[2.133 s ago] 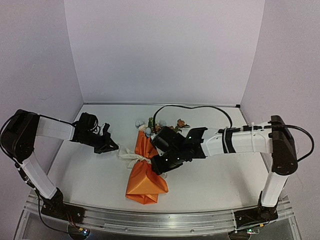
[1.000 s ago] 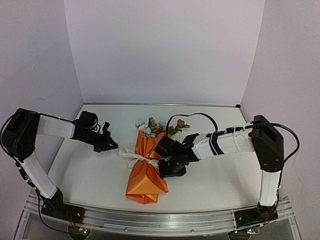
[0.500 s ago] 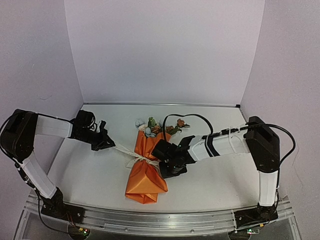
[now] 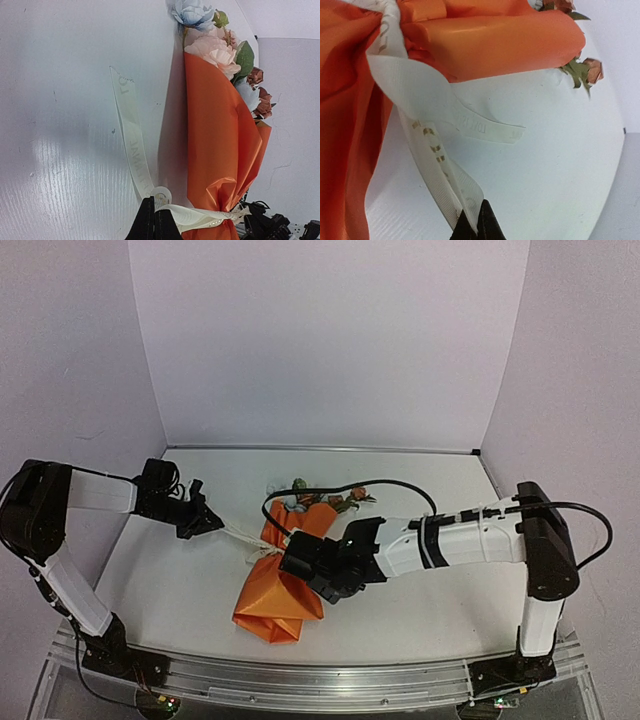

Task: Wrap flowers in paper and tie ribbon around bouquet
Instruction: Tie the half-tied ribbon around the folded bouquet.

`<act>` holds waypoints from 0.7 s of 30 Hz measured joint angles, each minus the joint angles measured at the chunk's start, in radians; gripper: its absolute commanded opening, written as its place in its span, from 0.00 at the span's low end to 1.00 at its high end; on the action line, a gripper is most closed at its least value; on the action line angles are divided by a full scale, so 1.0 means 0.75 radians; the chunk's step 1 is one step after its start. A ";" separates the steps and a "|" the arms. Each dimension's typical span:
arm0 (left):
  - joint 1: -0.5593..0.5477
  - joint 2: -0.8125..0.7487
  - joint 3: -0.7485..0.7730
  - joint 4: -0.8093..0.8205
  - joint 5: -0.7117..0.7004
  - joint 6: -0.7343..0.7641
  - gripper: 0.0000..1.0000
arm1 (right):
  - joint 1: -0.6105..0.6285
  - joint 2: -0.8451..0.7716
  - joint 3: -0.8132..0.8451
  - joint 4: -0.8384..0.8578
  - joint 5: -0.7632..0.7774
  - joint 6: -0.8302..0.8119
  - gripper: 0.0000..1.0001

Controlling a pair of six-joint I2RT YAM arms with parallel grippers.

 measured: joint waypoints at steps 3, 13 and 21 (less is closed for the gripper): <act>0.016 -0.001 0.000 -0.001 0.019 0.000 0.00 | 0.036 0.030 0.028 -0.029 0.080 -0.143 0.00; 0.025 -0.024 -0.064 0.005 0.058 -0.025 0.00 | 0.045 0.062 -0.033 -0.019 0.074 -0.268 0.00; 0.025 -0.033 -0.222 0.059 0.088 -0.060 0.00 | -0.046 -0.026 -0.147 0.072 -0.267 -0.082 0.19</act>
